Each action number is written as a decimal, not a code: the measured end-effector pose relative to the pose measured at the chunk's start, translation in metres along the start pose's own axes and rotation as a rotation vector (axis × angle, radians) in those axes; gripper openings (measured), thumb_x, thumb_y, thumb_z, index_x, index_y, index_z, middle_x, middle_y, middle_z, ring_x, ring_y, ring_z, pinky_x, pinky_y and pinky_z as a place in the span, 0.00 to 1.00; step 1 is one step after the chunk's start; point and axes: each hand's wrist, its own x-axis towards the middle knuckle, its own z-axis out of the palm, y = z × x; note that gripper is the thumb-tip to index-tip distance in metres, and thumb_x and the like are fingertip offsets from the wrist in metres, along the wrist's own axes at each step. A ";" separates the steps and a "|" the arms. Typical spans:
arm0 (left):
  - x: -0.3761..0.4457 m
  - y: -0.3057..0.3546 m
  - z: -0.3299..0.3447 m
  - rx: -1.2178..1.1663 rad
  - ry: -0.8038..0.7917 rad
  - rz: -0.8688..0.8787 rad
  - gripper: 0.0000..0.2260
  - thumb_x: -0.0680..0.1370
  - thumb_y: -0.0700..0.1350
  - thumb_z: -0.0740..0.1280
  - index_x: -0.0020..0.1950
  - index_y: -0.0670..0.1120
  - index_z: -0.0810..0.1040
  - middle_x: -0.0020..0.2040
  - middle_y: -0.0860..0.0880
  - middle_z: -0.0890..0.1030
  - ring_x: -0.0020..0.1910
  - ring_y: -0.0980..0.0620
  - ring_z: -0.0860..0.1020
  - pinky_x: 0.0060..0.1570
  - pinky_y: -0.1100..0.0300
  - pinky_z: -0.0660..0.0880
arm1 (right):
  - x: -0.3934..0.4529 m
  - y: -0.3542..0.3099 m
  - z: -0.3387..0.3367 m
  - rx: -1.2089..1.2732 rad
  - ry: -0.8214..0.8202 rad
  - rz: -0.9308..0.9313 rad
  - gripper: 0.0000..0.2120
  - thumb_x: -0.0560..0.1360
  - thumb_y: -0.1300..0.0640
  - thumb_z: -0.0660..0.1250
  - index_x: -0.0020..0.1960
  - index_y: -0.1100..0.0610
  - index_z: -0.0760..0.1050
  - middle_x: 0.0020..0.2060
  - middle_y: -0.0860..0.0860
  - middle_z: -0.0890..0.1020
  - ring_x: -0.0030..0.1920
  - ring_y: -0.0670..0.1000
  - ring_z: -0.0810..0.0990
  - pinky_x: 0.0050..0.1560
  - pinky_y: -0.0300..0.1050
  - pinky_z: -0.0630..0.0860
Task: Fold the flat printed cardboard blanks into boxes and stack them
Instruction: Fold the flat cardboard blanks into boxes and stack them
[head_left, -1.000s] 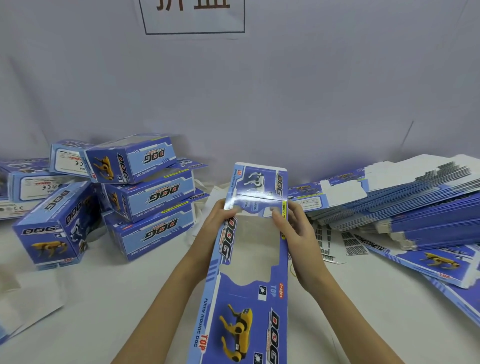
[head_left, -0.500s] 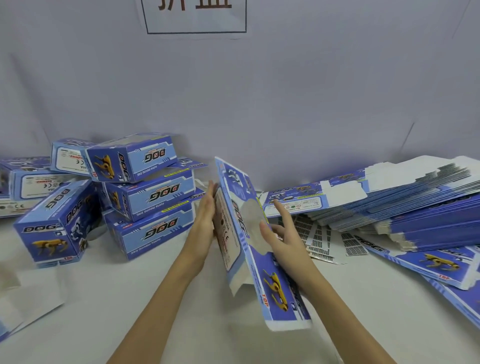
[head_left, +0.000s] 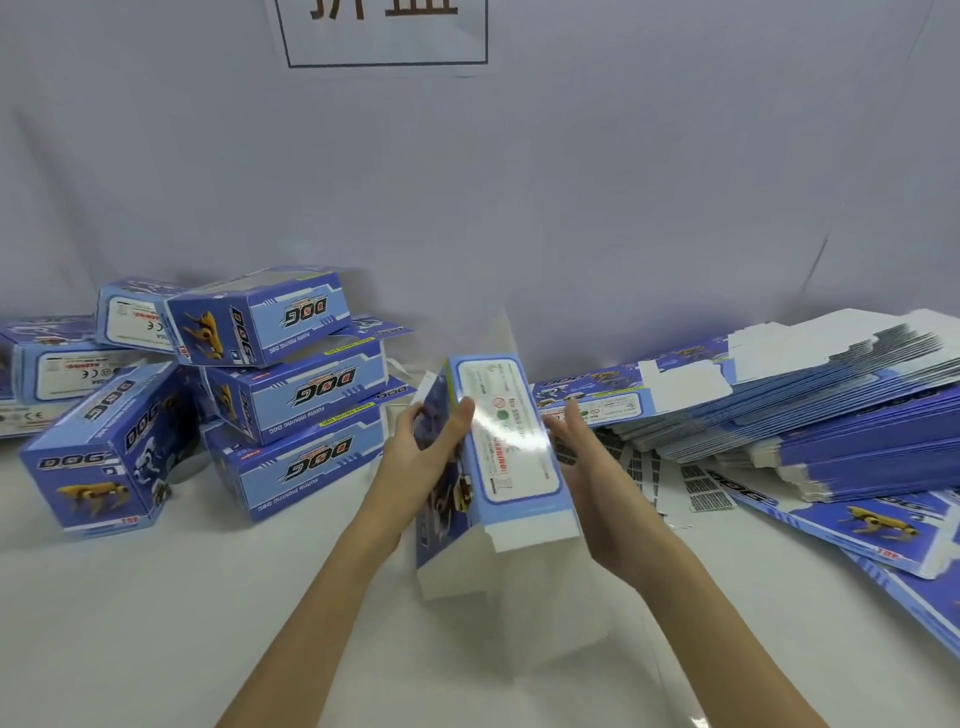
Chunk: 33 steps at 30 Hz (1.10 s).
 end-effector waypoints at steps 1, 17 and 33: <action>0.001 0.000 0.000 0.098 0.017 0.035 0.39 0.63 0.82 0.65 0.65 0.60 0.74 0.60 0.53 0.82 0.51 0.61 0.83 0.43 0.66 0.77 | 0.002 0.002 -0.002 -0.047 -0.008 -0.025 0.38 0.70 0.25 0.71 0.75 0.41 0.71 0.64 0.47 0.85 0.63 0.52 0.85 0.67 0.56 0.80; -0.004 0.021 -0.009 -0.528 -0.011 -0.185 0.11 0.80 0.41 0.66 0.61 0.40 0.77 0.31 0.46 0.84 0.25 0.52 0.82 0.27 0.63 0.79 | -0.002 0.003 0.003 -0.011 0.044 -0.212 0.41 0.70 0.33 0.73 0.78 0.27 0.58 0.64 0.36 0.83 0.61 0.39 0.83 0.57 0.43 0.77; -0.012 0.049 0.032 -0.357 -0.096 -0.260 0.14 0.85 0.31 0.55 0.42 0.42 0.68 0.39 0.46 0.69 0.17 0.61 0.73 0.29 0.68 0.71 | 0.006 0.018 -0.001 0.013 0.201 -0.272 0.10 0.81 0.50 0.71 0.58 0.54 0.77 0.55 0.60 0.85 0.49 0.57 0.88 0.46 0.53 0.84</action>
